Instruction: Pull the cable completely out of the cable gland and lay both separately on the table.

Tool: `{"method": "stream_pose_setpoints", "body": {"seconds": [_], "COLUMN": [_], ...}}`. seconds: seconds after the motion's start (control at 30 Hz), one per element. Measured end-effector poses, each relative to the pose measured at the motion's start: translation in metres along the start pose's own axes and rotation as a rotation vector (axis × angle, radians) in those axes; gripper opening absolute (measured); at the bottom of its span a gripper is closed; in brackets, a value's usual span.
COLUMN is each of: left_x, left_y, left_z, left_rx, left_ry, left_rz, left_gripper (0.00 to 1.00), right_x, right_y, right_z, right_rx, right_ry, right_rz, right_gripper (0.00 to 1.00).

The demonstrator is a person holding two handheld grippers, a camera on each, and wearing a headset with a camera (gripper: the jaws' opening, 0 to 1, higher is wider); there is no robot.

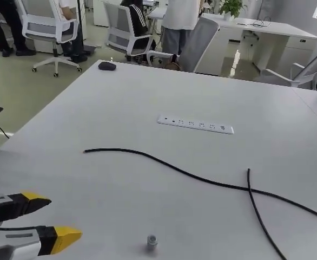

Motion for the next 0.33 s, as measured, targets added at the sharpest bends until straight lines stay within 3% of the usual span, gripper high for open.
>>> {"method": "stream_pose_setpoints", "body": {"seconds": [0.1, 0.33], "left_x": [0.0026, 0.0039], "left_y": [-0.0017, -0.0031], "left_z": [-0.0025, -0.0042], "left_rx": [0.027, 0.034], "left_ry": [0.026, 0.038], "left_rz": [-0.003, -0.012], "left_gripper": [0.57, 0.57], "right_x": [0.0028, 0.0051], "right_y": [0.0034, 0.0064], "right_z": [0.0000, -0.0035], "right_rx": [-0.011, -0.015], "right_ry": [0.010, 0.030], "right_rz": [0.004, 0.009], "right_gripper": [0.30, 0.32]}}
Point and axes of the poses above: the centre of the closed fingertips' face, and the gripper's own axes: x roughly forward along the fingers, y roughly to its left, z roughly out of its top, the point moved 6 cm from there along -x, roughly backward along the fingers, and after that the axes turned 5 degrees about -x, right-handed, at the moved point
